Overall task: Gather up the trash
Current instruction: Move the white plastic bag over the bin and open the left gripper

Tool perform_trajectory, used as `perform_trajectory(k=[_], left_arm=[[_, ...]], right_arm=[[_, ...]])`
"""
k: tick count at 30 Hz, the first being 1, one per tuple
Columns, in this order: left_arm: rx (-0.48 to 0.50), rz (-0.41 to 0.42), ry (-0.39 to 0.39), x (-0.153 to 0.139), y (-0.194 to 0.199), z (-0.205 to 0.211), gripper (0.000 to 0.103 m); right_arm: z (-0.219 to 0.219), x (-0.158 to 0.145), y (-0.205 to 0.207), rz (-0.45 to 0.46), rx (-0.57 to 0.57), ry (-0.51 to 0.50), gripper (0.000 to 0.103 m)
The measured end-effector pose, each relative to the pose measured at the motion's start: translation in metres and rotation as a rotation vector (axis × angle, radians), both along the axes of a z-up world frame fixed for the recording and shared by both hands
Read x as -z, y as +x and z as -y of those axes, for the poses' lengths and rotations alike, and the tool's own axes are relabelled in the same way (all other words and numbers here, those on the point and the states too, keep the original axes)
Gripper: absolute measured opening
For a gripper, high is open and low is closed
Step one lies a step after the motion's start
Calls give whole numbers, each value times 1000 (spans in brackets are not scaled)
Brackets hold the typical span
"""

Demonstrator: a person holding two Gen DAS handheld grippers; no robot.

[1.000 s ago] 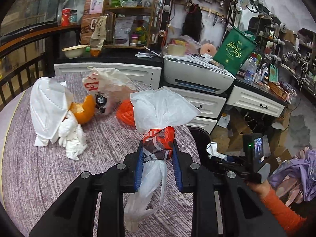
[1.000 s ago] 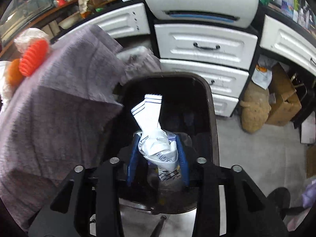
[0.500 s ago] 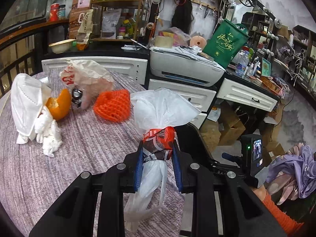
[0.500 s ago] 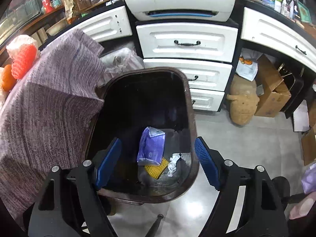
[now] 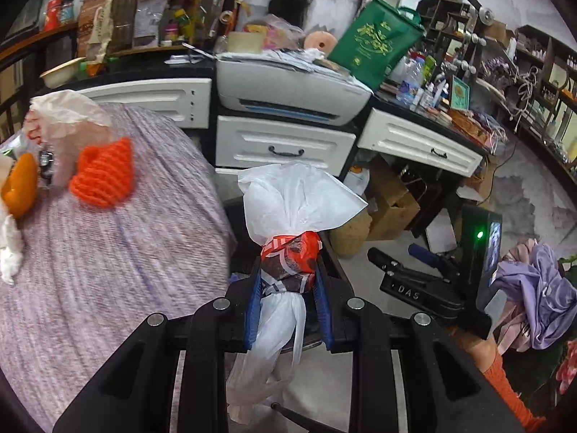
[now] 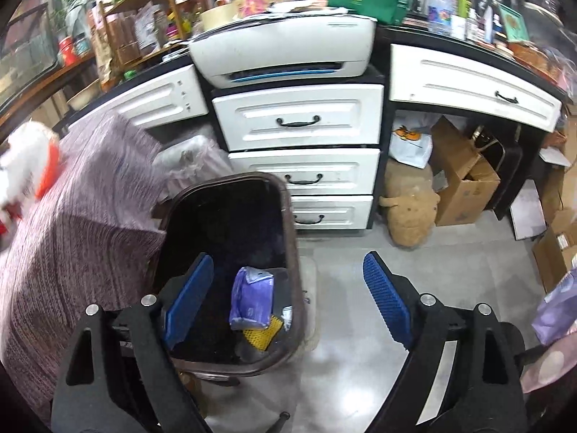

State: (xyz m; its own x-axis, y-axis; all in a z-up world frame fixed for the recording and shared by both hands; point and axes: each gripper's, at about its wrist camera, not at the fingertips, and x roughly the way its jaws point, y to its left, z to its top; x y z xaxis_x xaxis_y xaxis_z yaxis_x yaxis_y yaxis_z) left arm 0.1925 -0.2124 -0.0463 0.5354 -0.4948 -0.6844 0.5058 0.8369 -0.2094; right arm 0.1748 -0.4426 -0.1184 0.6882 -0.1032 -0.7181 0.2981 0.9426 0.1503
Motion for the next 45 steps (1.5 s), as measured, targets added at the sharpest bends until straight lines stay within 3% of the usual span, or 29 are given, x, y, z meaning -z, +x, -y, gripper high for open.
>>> perform_trajectory(k=[12, 18, 21, 25, 27, 33, 45], left_arm=[[32, -108, 101, 50, 20, 61, 26], [20, -122, 143, 67, 30, 78, 27], [27, -119, 178, 74, 34, 87, 34], [37, -95, 204, 79, 34, 95, 75], [45, -80, 191, 80, 32, 97, 85], [80, -86, 179, 79, 21, 99, 88], [79, 10, 60, 20, -16, 63, 90]], right_arm=[[33, 5, -16, -13, 80, 15, 84], [40, 10, -18, -24, 96, 23, 84], [41, 12, -17, -26, 100, 27, 84], [42, 14, -16, -30, 103, 31, 84], [44, 15, -16, -31, 107, 37, 84], [50, 17, -18, -33, 119, 49, 86], [21, 2, -7, 2, 27, 65, 88]])
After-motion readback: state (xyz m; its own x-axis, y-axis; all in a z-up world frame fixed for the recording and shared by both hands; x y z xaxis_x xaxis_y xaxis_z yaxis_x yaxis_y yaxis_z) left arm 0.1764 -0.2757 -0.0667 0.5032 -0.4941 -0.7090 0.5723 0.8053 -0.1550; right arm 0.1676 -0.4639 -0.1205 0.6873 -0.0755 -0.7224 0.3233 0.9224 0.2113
